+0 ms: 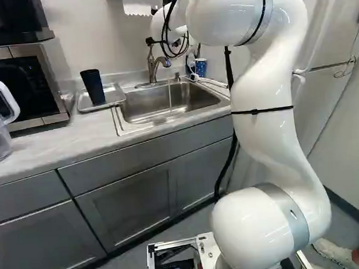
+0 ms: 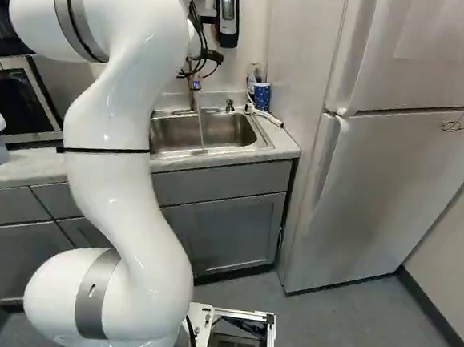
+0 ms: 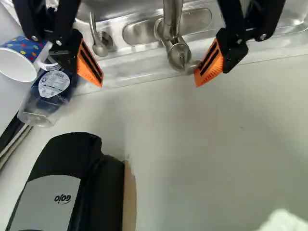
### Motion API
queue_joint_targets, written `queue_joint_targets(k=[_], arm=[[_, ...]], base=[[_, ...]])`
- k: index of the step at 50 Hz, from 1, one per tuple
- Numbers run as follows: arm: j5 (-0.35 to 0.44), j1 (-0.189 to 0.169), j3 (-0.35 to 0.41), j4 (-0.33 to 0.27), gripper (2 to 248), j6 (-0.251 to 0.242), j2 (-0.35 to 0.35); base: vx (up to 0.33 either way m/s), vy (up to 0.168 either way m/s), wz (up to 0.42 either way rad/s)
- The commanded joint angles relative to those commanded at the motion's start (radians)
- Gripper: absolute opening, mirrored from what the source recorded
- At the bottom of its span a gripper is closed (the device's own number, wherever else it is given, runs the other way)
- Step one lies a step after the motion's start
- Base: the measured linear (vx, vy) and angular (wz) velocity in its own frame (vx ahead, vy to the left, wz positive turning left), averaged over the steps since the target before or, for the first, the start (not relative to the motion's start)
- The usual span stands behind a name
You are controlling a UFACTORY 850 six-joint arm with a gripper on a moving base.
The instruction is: Rinse the cup and place it in the tray
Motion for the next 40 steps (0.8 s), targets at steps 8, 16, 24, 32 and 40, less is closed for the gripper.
queue_joint_targets(k=[8,16,24,32,40], arm=[[-0.001,0.001,0.012,0.0,247,0.0,0.01],[-0.013,0.002,0.033,0.0,247,0.0,0.027],[-0.037,0.003,0.074,0.0,247,0.0,0.061],[-0.064,0.006,0.123,0.0,247,0.0,0.102],[-0.089,0.009,0.172,0.0,247,0.0,0.143]], base=[[0.0,0.0,0.0],[0.0,0.0,0.0],[0.0,0.0,0.0],[0.0,0.0,0.0],[0.0,0.0,0.0]])
